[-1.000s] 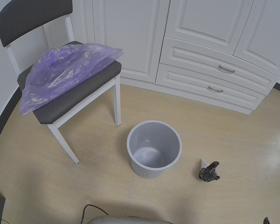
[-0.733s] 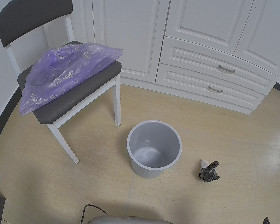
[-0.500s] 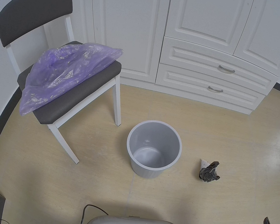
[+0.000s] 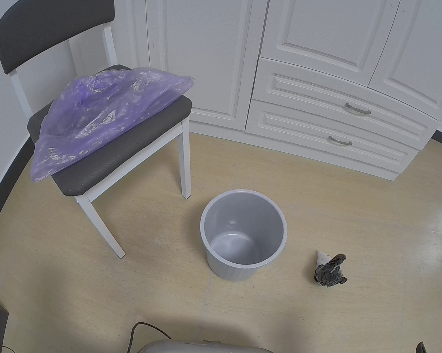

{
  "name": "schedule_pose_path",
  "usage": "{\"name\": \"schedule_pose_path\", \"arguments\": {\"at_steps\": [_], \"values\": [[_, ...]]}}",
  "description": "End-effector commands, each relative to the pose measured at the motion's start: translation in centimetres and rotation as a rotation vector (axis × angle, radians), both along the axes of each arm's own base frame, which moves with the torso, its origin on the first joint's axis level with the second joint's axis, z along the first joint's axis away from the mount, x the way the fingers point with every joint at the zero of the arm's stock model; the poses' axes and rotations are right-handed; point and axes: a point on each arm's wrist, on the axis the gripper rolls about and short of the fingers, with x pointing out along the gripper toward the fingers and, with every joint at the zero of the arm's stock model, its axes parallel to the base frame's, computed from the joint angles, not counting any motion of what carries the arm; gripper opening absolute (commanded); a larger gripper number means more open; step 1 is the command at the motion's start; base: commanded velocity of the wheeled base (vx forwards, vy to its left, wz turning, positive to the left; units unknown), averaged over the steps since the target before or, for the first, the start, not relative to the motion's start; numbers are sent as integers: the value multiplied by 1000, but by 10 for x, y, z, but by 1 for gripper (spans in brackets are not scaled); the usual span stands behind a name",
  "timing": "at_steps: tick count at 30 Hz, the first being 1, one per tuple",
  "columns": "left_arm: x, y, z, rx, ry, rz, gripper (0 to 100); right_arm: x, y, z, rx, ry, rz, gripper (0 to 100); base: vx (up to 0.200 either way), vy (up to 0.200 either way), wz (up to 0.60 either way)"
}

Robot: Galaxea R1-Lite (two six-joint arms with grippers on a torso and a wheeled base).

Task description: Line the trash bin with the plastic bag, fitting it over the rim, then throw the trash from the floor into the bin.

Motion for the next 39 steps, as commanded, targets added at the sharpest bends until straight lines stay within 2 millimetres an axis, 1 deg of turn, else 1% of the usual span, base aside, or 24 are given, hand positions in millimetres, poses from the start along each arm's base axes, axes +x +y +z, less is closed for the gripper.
{"name": "schedule_pose_path", "arguments": {"at_steps": [1,36,38,39], "values": [[0,0,-5,-2,1,0,0,0,0,-5,0,1,1,100,0,0,0],[0,0,-5,8,1,-3,0,0,0,-5,-3,1,-4,100,0,0,0],[0,0,-5,12,1,-6,0,0,0,-5,-14,1,-7,100,0,0,0],[0,-1,-5,35,0,-35,0,0,0,-5,-60,0,7,100,0,0,0]]}}
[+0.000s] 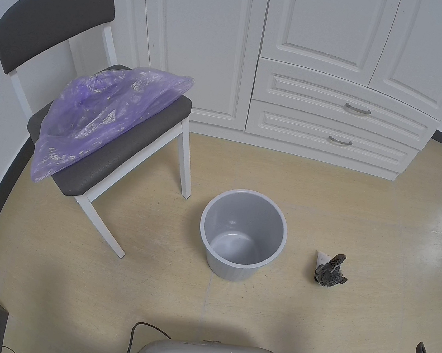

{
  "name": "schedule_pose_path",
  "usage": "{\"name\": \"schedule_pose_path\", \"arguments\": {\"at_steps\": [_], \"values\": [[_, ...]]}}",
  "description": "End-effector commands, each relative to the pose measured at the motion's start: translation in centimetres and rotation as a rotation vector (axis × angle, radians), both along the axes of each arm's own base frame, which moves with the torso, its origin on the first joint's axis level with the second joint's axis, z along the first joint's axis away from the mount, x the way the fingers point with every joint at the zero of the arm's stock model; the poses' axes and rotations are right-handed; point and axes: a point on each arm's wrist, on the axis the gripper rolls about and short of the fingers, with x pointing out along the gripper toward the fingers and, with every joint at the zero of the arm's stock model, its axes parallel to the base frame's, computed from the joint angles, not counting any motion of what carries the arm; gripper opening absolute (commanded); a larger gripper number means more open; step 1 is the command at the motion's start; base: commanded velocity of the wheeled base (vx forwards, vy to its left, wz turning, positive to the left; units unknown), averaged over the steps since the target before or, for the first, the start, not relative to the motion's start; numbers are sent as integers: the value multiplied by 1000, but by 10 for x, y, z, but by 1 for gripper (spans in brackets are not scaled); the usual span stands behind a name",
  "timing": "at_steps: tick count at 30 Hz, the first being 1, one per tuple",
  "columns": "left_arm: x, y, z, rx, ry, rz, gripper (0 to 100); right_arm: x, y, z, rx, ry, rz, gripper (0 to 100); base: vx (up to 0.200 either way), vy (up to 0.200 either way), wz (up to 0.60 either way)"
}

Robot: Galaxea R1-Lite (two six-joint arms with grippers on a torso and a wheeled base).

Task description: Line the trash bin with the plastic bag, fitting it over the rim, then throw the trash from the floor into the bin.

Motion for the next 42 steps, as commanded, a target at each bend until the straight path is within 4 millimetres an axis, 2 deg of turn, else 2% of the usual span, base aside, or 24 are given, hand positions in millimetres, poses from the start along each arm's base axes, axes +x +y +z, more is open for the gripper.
{"name": "schedule_pose_path", "arguments": {"at_steps": [1,12,15,18,24,28,30,33,37,38,39,40,41,42], "values": [[0,-1,-5,26,0,-31,0,0,0,-5,-55,0,15,100,0,0,0],[0,-1,-5,21,0,-36,0,0,0,-5,-46,-3,16,100,0,0,0],[0,1,-5,-79,-7,28,0,0,0,-5,2,-5,-19,100,0,0,0],[0,1,-5,-80,-7,28,0,0,0,-4,3,-6,-18,100,0,0,0],[0,-1,-4,44,-13,-40,0,0,1,-5,-76,-4,39,100,0,0,0],[0,-1,-4,40,-16,-48,0,0,1,-5,-66,-5,38,100,0,0,0],[0,0,-4,-16,-11,-19,0,0,1,-3,18,-25,27,100,0,0,0],[0,1,-2,-87,-33,24,0,0,0,-2,22,-26,-2,100,0,0,0],[-1,1,5,-72,-80,23,0,0,0,0,0,-43,-2,100,0,0,0],[-3,0,16,-64,-155,19,0,-2,0,9,-28,-89,10,100,0,0,0],[-10,0,35,-68,-270,7,0,-10,1,31,-44,-197,66,100,0,0,0],[-10,0,35,-68,-270,7,0,-10,1,31,-44,-197,66,100,0,0,0],[-14,0,47,-59,-299,-31,0,-17,2,54,-42,-261,119,100,0,0,0],[-15,-1,50,-56,-288,-49,0,-18,3,61,-38,-256,125,100,0,0,0]]}}
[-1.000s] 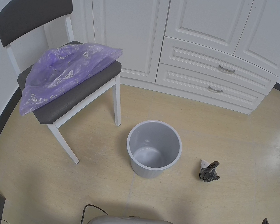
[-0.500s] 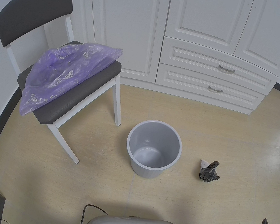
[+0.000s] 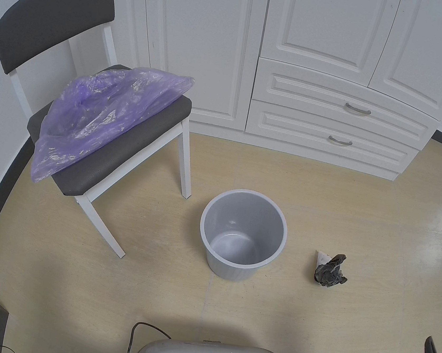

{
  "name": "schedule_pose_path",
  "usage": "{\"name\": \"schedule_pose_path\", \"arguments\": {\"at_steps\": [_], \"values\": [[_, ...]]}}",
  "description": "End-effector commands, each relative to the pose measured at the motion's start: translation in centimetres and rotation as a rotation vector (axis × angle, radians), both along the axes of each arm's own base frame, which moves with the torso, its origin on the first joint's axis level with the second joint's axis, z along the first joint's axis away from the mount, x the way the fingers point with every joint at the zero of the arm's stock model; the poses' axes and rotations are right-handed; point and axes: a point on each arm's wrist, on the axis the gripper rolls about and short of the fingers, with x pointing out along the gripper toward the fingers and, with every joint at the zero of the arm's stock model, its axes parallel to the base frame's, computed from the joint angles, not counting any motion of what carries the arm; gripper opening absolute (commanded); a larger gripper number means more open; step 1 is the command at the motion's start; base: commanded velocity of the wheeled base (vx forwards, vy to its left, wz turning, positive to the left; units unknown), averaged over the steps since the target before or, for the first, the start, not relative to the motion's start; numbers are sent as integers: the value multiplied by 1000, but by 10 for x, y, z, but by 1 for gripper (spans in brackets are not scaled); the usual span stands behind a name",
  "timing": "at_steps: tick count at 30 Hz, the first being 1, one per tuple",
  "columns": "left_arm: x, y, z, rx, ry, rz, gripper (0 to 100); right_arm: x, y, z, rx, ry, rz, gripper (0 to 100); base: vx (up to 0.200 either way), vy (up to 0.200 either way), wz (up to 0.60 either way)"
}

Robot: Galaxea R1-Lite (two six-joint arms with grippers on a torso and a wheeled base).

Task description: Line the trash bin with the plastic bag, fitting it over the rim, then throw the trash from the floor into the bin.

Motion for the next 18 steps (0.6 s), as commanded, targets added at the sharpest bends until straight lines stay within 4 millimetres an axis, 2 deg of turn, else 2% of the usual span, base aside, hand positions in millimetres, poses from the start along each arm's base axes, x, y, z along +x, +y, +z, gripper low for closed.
{"name": "schedule_pose_path", "arguments": {"at_steps": [1,3,5,9,12,13,18], "values": [[-12,-1,35,26,-107,-62,0,-14,2,57,-18,-141,94,100,0,0,0],[-12,-1,43,27,-67,-75,0,-5,2,74,2,-85,104,100,0,0,0],[-7,0,58,26,-24,-89,0,14,2,95,41,-5,104,100,0,0,0],[8,-1,80,24,40,-104,0,45,2,121,69,88,108,100,0,0,0],[38,-2,99,28,155,-100,0,82,4,146,58,162,120,100,0,0,0],[41,-2,102,29,167,-99,0,86,5,149,55,168,125,100,0,0,0],[92,0,116,126,340,-18,0,132,18,179,37,172,140,100,0,0,0]]}}
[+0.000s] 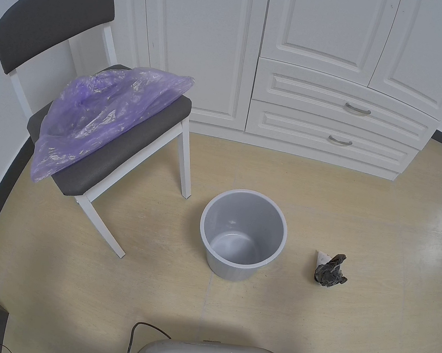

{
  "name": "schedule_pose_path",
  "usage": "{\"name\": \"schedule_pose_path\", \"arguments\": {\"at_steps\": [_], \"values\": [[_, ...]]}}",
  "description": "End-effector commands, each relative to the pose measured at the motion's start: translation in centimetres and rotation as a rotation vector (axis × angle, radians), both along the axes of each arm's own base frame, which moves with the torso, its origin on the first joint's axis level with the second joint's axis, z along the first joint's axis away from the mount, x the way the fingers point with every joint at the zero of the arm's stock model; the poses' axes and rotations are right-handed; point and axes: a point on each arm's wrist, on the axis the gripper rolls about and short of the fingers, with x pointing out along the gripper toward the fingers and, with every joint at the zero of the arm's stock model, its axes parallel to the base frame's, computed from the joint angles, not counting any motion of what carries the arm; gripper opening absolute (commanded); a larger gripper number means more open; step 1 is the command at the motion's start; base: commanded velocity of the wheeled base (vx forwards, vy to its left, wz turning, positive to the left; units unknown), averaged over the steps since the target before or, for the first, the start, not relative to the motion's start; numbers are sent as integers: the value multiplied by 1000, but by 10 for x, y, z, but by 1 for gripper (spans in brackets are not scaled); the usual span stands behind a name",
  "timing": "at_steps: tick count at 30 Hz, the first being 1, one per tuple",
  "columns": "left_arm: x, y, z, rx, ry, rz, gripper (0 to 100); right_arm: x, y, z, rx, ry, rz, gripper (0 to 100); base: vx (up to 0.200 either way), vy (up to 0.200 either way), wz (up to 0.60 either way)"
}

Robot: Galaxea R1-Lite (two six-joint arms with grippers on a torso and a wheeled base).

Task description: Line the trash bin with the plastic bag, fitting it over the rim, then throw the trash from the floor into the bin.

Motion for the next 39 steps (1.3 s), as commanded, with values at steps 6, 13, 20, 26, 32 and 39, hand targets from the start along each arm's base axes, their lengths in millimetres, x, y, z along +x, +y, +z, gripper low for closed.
{"name": "schedule_pose_path", "arguments": {"at_steps": [6,13,20,26,32,39], "values": [[119,13,39,246,383,146,0,130,49,53,5,58,28,100,0,0,0],[174,22,29,288,536,138,0,148,49,25,58,27,26,100,0,0,0],[203,28,20,377,560,212,0,143,22,31,50,-19,30,100,0,0,0],[221,30,12,384,567,209,0,138,7,33,47,-38,55,100,0,0,0],[245,30,12,385,577,185,0,127,0,37,43,-70,94,100,0,0,0],[249,15,26,352,492,58,0,127,-10,35,60,-51,140,100,0,0,0]]}}
